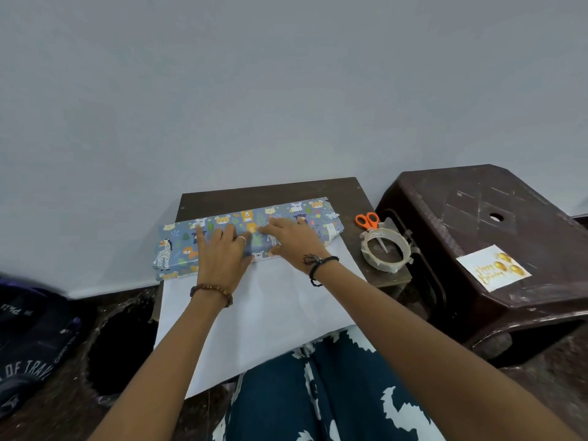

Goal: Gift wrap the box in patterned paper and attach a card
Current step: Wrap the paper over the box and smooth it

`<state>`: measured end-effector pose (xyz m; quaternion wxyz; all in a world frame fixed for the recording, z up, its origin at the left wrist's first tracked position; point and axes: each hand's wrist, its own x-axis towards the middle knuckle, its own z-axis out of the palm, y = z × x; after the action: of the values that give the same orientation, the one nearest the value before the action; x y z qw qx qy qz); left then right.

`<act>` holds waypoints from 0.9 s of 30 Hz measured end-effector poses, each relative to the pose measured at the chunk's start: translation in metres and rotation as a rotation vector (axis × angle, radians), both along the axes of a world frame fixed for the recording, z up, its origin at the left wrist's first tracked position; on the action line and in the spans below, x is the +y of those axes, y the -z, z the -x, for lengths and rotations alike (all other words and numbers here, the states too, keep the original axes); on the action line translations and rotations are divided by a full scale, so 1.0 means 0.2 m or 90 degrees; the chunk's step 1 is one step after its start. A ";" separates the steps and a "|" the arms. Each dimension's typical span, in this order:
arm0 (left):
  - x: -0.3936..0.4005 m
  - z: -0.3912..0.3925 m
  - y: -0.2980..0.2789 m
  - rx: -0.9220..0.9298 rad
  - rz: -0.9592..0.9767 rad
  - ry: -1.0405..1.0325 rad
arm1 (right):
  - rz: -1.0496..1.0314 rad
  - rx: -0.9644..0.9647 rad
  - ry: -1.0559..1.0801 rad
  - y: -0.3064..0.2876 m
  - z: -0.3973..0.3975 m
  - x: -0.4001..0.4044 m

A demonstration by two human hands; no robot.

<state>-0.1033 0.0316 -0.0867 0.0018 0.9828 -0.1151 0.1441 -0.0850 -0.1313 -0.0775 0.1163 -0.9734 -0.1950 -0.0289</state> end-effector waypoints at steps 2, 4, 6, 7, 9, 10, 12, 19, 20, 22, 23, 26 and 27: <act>-0.02 -0.01 -0.02 0.066 0.075 -0.014 | 0.045 -0.026 0.014 0.03 0.00 0.01; -0.02 -0.02 -0.02 0.081 0.115 -0.001 | 0.082 -0.051 0.036 0.07 0.03 0.02; -0.02 -0.02 -0.03 0.089 0.119 0.001 | 0.094 -0.095 0.084 0.13 0.09 0.05; -0.02 -0.02 -0.03 0.096 0.119 -0.005 | 0.094 -0.115 0.115 0.16 0.12 0.07; -0.02 -0.02 -0.04 0.109 0.122 -0.016 | 0.087 -0.145 0.150 0.20 0.15 0.08; -0.03 -0.02 -0.04 0.113 0.123 -0.021 | 0.074 -0.158 0.160 0.21 0.16 0.08; -0.04 -0.01 -0.05 0.122 0.128 -0.029 | 0.061 -0.156 0.184 0.23 0.19 0.07; -0.05 0.00 -0.08 0.145 0.141 -0.045 | -0.088 0.023 0.233 0.17 0.27 -0.03; -0.05 0.01 -0.08 0.145 0.142 -0.046 | -0.094 0.025 0.217 0.14 0.29 -0.05; -0.05 0.01 -0.08 0.148 0.144 -0.051 | -0.115 0.003 0.190 0.09 0.32 -0.10; -0.05 0.01 -0.09 0.150 0.147 -0.053 | -0.126 -0.028 0.193 0.07 0.34 -0.14; -0.06 0.02 -0.08 0.152 0.159 -0.058 | -0.068 -0.153 0.286 0.05 0.36 -0.28; -0.06 0.02 -0.08 0.154 0.158 -0.059 | -0.039 -0.176 0.338 0.05 0.36 -0.33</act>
<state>-0.1066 0.0192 -0.0697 0.1305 0.9894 -0.0502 0.0381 -0.1579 -0.1974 -0.0876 0.1062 -0.9733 0.0532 -0.1964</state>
